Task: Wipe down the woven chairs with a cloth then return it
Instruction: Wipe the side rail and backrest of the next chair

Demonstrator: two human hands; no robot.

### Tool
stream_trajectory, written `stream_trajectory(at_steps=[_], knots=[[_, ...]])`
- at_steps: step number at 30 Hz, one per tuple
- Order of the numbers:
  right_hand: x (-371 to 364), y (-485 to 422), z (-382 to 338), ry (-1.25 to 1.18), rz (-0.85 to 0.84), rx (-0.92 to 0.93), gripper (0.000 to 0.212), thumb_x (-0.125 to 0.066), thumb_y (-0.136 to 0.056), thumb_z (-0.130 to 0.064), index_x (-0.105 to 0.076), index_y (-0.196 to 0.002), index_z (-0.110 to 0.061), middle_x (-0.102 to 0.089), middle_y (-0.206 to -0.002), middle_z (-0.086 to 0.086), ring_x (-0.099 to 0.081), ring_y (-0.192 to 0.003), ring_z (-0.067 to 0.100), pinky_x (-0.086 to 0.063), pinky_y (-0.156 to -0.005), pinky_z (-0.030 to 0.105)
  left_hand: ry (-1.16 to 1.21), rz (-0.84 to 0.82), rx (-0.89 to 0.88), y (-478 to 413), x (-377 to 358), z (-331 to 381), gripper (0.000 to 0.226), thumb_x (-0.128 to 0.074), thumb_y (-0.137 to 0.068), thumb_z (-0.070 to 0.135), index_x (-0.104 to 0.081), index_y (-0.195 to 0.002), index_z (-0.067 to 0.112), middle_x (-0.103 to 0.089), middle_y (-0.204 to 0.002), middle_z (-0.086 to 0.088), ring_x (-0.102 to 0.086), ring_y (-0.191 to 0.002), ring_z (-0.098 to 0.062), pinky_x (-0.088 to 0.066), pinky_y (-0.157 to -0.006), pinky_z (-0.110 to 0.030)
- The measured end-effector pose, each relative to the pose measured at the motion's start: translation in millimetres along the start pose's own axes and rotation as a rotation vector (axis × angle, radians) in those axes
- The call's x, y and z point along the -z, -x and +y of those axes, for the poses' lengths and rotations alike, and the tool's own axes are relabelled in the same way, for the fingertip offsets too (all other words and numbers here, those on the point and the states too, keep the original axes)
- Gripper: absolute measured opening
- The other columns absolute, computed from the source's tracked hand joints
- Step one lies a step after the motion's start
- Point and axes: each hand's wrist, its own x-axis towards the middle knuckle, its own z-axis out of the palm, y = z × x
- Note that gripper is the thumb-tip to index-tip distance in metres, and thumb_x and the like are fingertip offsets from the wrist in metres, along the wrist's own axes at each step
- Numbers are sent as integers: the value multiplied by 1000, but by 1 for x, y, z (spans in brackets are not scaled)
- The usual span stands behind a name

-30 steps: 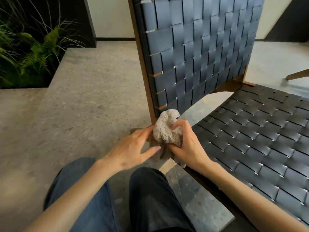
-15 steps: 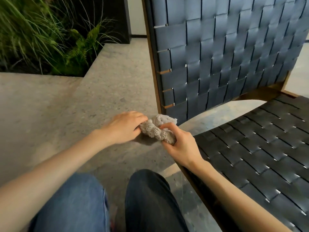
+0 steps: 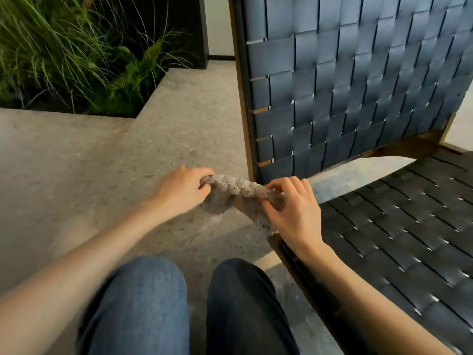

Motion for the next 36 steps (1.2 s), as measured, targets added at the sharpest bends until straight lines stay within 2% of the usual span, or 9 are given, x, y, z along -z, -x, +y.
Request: stream_trajectory(at_steps=[6, 11, 14, 18, 22, 25, 28, 31, 36], knots=[[-25, -4, -8, 90, 148, -196, 33, -84, -69, -16, -58, -88, -14, -54, -90, 1, -44, -83, 14, -45, -67, 34, 176, -191, -9, -49, -32, -16, 27, -49, -92, 22, -57, -117, 23, -67, -95, -3, -58, -76, -18, -49, -67, -30], [-33, 0, -18, 173, 180, -229, 31, -85, -68, -20, -59, -85, -16, -56, -79, -9, -52, -72, 13, -46, -62, 35, 600, -501, -107, -99, -71, -7, 49, -55, -84, 13, -43, -131, 14, -58, -119, -6, -57, -106, -19, -49, -87, -30], [-38, 1, -22, 149, 257, -415, 35, -86, -66, -29, -57, -85, -21, -55, -73, -15, -53, -64, 9, -46, -54, 31, 886, -622, -199, -109, -89, -5, 47, -53, -87, -4, -41, -130, 13, -54, -117, -1, -52, -112, -13, -47, -85, -17], [-51, 5, -30, 46, 359, -575, 37, -86, -66, -26, -53, -79, -18, -55, -68, -13, -52, -63, 9, -41, -53, 19, 1042, -773, -325, -116, -97, -15, 52, -72, -79, 8, -46, -123, 18, -60, -114, 2, -58, -108, -12, -47, -93, -25], [-66, 9, -40, 76, 458, -631, 31, -85, -68, -23, -57, -79, -18, -58, -71, -15, -56, -66, 9, -45, -56, 18, 1031, -630, -401, -113, -109, -14, 49, -80, -73, 16, -54, -114, 24, -63, -103, 15, -60, -94, 2, -50, -84, -14], [-79, 17, -44, 161, 447, -669, 29, -84, -69, -21, -57, -78, -20, -56, -69, -18, -56, -63, 5, -45, -55, 20, 1034, -550, -487, -110, -125, -18, 47, -76, -76, 12, -53, -114, 25, -62, -102, 13, -59, -96, -2, -48, -81, -11], [-87, 22, -46, 212, 391, -703, 24, -81, -71, -13, -58, -76, -17, -56, -65, -14, -54, -60, 7, -47, -57, 28, 1017, -476, -568, -106, -138, -22, 49, -77, -75, 16, -53, -115, 27, -63, -108, 8, -60, -106, -11, -47, -90, -25], [-81, 17, -49, 225, 309, -733, 17, -77, -73, -14, -60, -75, -17, -59, -63, -8, -55, -60, 13, -50, -59, 36, 1024, -447, -573, -104, -142, -24, 52, -78, -75, 20, -55, -120, 26, -63, -110, 8, -60, -107, -11, -47, -92, -27], [-90, 17, -64, 205, 262, -844, 18, -76, -73, -18, -58, -72, -22, -61, -67, -6, -59, -71, 17, -52, -65, 35, 910, -307, -621, -98, -151, -34, 49, -83, -70, 23, -55, -108, 35, -58, -108, 21, -53, -103, 8, -40, -84, -6]])
